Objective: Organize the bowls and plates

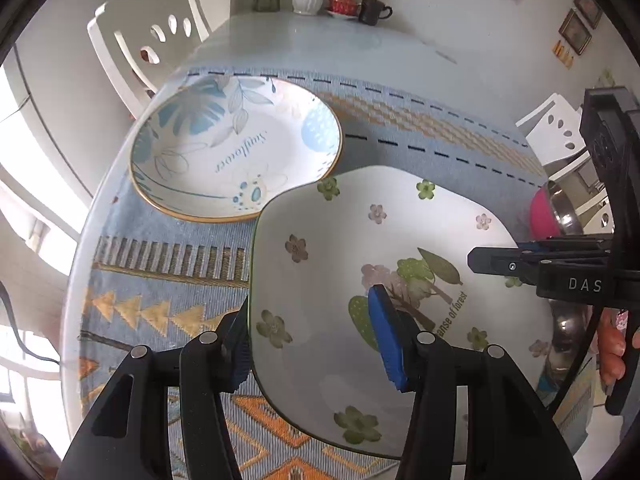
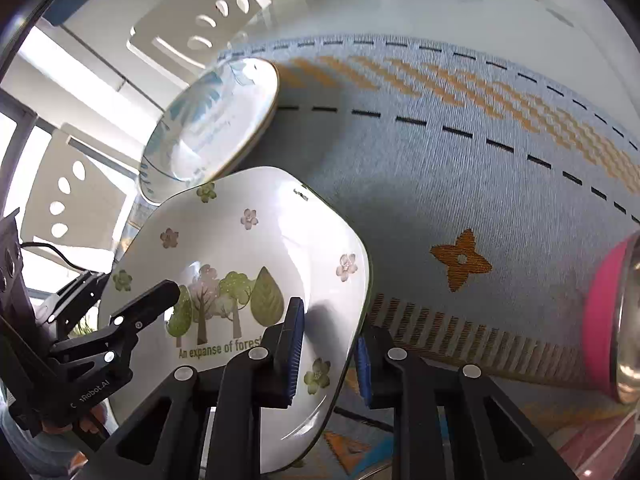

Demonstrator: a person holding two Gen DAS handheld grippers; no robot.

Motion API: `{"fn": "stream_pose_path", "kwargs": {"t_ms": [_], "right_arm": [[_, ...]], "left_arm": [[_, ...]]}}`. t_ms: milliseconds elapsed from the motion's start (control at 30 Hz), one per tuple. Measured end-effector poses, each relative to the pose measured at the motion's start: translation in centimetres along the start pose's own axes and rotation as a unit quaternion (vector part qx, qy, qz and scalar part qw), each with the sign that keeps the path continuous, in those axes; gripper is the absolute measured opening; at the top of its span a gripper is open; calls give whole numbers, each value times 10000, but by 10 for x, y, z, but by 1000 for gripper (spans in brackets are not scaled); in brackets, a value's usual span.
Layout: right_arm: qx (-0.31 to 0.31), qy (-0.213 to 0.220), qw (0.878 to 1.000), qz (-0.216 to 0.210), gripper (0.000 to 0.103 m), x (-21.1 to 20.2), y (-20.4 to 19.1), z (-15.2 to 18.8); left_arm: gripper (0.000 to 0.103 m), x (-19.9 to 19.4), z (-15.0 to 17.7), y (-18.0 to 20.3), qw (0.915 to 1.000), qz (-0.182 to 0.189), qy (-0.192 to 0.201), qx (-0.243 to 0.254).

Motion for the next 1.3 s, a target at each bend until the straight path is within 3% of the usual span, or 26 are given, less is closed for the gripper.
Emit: {"fn": "stream_pose_path", "kwargs": {"t_ms": [200, 500, 767, 1100, 1300], "right_arm": [[121, 206, 9997, -86, 22, -22, 3, 12], [252, 376, 9990, 46, 21, -40, -22, 49], [547, 557, 9969, 77, 21, -64, -44, 104], [1344, 559, 9893, -39, 21, -53, -63, 185], [1620, 565, 9852, -50, 21, -50, -68, 213]], "left_arm": [[48, -17, -2, 6, 9998, 56, 160, 145], [48, -40, 27, 15, 9984, 164, 100, 524], [48, -67, 58, 16, 9957, 345, 148, 845], [48, -74, 109, 15, 9912, 532, -124, 1206], [48, -77, 127, 18, 9887, 626, -220, 1345]]}}
Point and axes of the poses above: each gripper's, at about its wrist camera, not at the fingertips, and x roughly the way its jaws point, y to its right, z to its underside, the point moved 8 cm from there along x, roughly the way its jaws point, and after that the axes turned 1 degree about x, right-handed, at the moved point
